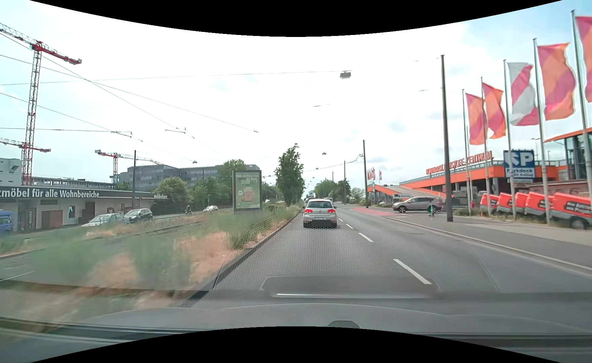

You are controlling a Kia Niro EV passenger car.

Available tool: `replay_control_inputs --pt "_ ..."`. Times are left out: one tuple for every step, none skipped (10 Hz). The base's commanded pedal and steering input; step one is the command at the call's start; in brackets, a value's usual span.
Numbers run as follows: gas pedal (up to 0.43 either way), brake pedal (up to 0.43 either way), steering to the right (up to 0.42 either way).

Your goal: Follow the waypoints while adhering to traffic rules and regulations

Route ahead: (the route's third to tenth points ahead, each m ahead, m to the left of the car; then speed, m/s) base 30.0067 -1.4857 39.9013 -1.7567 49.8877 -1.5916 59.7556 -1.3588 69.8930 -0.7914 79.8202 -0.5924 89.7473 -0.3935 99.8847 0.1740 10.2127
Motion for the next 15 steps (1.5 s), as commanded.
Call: replay_control_inputs --pt "0.177 0.0 -0.005" --pt "0.177 0.0 -0.005" --pt "0.177 0.0 -0.005" --pt "0.177 0.0 -0.005" --pt "0.177 0.0 -0.005" --pt "0.177 0.0 -0.005" --pt "0.177 0.0 -0.005" --pt "0.177 0.0 -0.005" --pt "0.177 0.0 -0.005" --pt "0.177 0.0 -0.005" --pt "0.177 0.0 -0.005" --pt "0.177 0.0 -0.005" --pt "0.177 0.0 -0.005" --pt "0.169 0.0 -0.005" --pt "0.169 0.0 -0.005"
